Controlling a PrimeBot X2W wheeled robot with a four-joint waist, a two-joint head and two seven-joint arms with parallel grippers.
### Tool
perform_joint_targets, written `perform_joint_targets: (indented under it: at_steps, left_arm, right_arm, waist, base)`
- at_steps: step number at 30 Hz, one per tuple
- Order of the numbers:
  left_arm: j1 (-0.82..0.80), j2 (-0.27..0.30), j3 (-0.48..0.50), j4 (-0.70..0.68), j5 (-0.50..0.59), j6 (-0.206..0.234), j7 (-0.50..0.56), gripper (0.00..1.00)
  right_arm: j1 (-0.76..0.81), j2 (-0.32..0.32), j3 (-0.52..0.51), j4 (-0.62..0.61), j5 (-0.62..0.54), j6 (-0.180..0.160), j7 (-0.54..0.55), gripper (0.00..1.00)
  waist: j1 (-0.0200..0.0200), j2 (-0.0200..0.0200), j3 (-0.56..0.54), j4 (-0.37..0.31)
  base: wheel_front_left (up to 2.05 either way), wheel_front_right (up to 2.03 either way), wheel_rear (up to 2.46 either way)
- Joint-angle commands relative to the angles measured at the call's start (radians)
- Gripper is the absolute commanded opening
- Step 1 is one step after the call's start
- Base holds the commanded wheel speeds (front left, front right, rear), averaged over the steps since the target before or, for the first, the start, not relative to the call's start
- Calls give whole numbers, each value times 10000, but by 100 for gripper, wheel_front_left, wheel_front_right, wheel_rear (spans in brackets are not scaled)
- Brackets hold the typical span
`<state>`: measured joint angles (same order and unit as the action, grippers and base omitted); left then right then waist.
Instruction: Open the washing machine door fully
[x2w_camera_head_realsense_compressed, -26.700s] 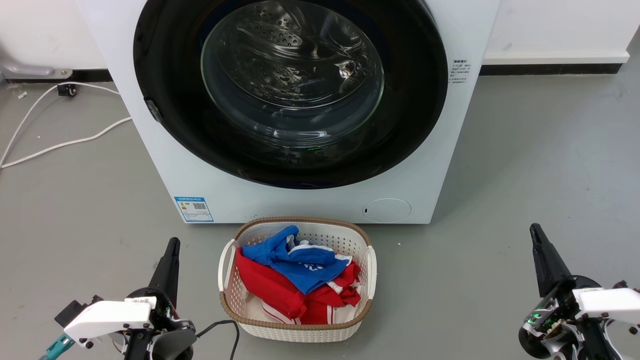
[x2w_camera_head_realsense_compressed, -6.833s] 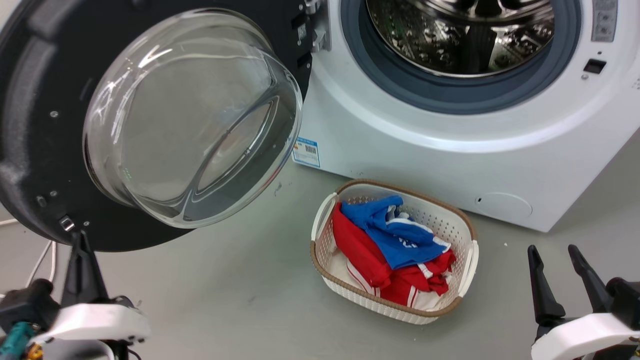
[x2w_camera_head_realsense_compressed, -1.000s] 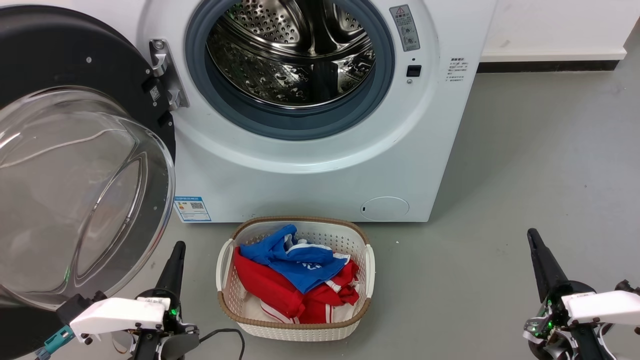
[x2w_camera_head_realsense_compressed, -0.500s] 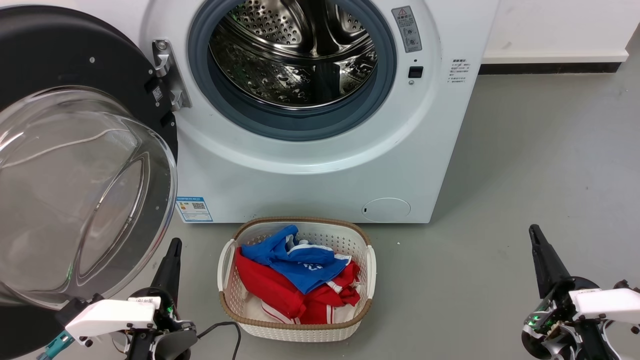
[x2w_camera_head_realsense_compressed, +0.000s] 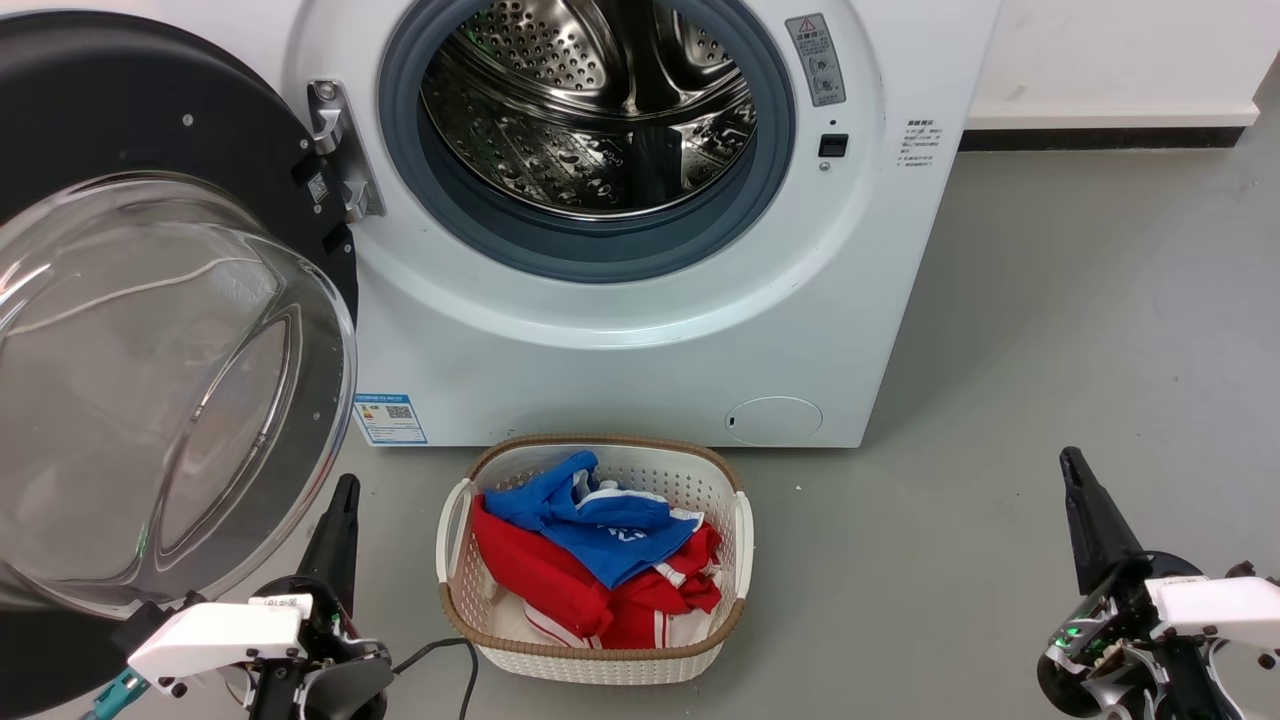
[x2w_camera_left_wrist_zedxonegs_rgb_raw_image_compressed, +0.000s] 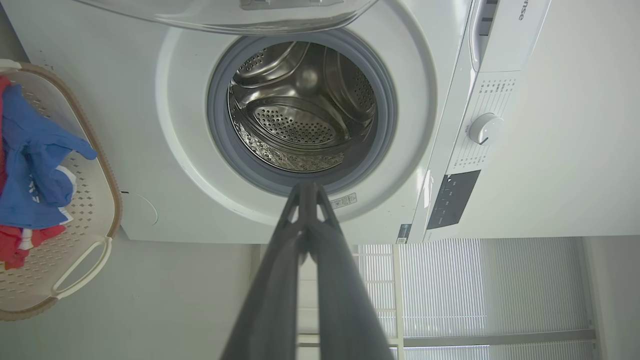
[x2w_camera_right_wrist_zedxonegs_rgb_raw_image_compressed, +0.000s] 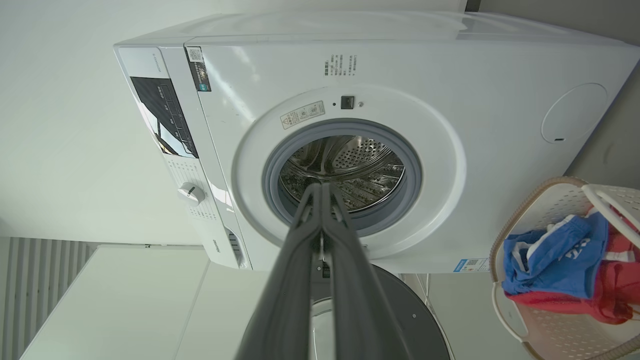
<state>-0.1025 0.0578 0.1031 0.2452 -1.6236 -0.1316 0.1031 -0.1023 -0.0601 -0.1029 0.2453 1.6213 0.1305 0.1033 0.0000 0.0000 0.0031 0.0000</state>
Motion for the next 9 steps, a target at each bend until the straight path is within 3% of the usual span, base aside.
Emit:
perform_joint_targets:
  at_steps: [1,9]
  left_arm:
    - [-87,-3,26,10,6,-32,40,0]
    - [-88,-15,43,10,26,-32,54,0]
  right_arm:
    - [-109,31,-10,13,11,4,35,0]
    - [-110,41,-24,13,-7,4,30,0]
  waist:
    - [0,0,0,0]
    - [0,0,0,0]
  base:
    - [0,0,0]
    - [0,0,0]
